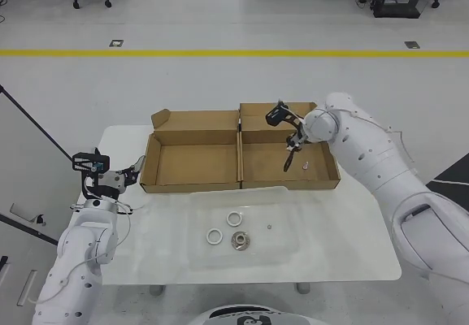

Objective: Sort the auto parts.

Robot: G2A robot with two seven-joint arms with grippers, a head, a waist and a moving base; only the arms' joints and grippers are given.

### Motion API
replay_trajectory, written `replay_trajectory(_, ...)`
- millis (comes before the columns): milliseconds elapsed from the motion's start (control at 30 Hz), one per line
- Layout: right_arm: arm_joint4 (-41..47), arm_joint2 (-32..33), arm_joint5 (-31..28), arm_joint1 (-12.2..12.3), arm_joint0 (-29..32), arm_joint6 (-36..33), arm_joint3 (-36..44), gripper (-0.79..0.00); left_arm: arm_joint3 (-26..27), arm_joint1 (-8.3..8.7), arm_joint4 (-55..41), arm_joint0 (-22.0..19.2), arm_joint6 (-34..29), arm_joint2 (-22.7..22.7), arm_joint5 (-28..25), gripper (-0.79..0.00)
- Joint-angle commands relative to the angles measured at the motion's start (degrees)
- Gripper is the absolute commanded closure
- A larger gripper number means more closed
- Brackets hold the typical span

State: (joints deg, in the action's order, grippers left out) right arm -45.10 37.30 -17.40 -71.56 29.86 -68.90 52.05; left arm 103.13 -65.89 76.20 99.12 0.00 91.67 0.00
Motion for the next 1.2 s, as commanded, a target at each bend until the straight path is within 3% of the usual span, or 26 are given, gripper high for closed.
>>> replay_trajectory(0,0.7,-1.1,-0.1,-0.9,-0.4,0.3,-2.9,0.000,0.0,0.00,0.0,0.0,0.0,0.0,0.0,-0.785)
replay_trajectory(500,1.3,-7.0,-0.1,-7.3,-2.0,6.3,-18.3,0.000,0.0,0.00,0.0,0.0,0.0,0.0,0.0,-0.785)
replay_trajectory(933,0.5,-8.8,-0.8,-10.9,-3.2,8.2,-26.1,0.000,0.0,0.00,0.0,0.0,0.0,0.0,0.0,-0.785)
replay_trajectory(1000,0.6,-8.8,-1.0,-11.3,-3.3,8.6,-26.9,-0.043,0.0,0.00,0.0,0.0,0.0,0.0,0.0,-0.785)
replay_trajectory(1067,0.5,-8.9,-1.2,-11.7,-3.5,8.8,-27.6,-0.172,0.0,0.00,0.0,0.0,0.0,0.0,0.0,-0.785)
replay_trajectory(1167,0.5,-8.8,-1.6,-12.1,-3.9,9.1,-28.5,-0.289,0.0,0.00,0.0,0.0,0.0,0.0,0.0,-0.785)
